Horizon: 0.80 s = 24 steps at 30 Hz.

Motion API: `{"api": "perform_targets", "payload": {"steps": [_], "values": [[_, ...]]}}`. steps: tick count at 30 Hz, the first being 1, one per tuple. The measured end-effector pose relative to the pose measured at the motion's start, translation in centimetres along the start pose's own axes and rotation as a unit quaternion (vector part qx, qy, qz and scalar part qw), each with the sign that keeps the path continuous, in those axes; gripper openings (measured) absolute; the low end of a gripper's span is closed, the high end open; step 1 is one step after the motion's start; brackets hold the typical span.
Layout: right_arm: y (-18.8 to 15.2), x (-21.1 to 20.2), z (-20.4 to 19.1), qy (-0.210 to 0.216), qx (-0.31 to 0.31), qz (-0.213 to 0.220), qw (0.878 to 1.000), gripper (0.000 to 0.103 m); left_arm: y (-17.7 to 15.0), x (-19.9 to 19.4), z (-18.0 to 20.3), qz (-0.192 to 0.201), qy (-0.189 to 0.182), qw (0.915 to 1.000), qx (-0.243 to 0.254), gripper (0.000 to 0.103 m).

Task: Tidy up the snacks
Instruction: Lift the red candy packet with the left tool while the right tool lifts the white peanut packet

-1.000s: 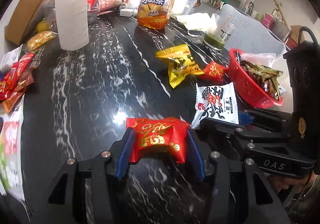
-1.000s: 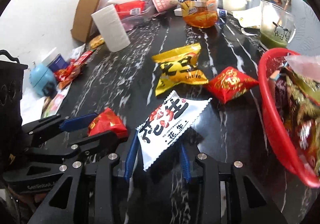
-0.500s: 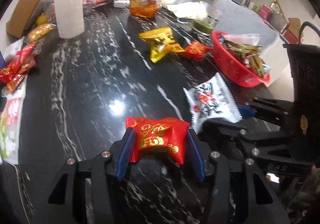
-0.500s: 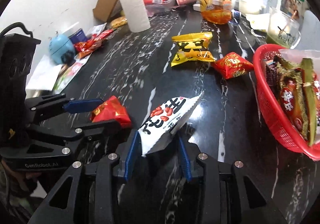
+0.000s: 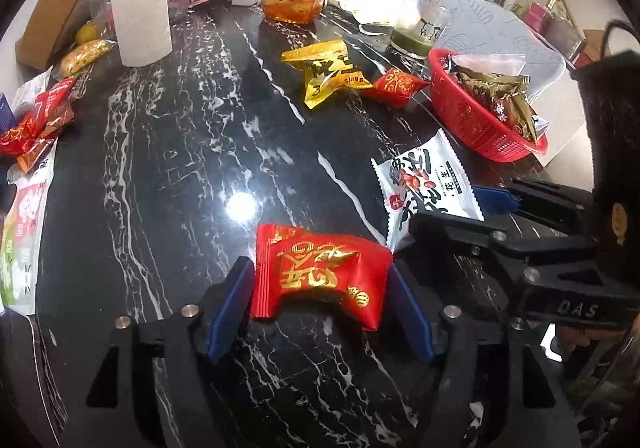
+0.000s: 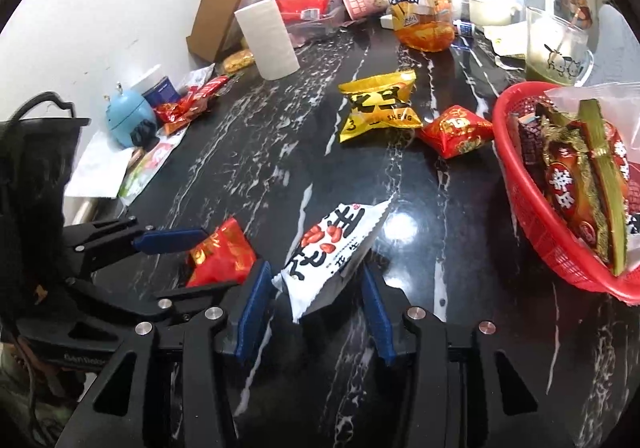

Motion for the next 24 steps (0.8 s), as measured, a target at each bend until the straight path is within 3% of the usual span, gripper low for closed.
{"api": "perform_targets", "payload": {"steps": [9,13,21,24], "values": [[0.4,1.5,0.3,0.009,-0.004,-0.015,1.000,0.046,0.1,0.3,0.8,0.012,0.022,0.9994,0.024,0.073],[0.3,1.7,0.1,0.002,-0.020,-0.012,1.000,0.039,0.0,0.3,0.9,0.021,0.028,0.9990,0.027,0.073],[0.4,1.1,0.4,-0.003,-0.028,0.003,1.000,0.032,0.1,-0.2,0.2,0.032,-0.002,0.9995,0.004,0.054],[0.3,0.8,0.3,-0.003,-0.029,0.005,1.000,0.032,0.2,-0.1,0.0,0.029,-0.008,0.9995,-0.005,0.054]]}}
Point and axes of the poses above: each gripper's, at about its wrist camera, not at the fingertips, and x roughly the way its jaws point, z to its right, y to its top, the point moved 1 cm from there along x, roughly the way its jaws point, and after that the axes turned 14 degrees about y, right-handed, at the moved point
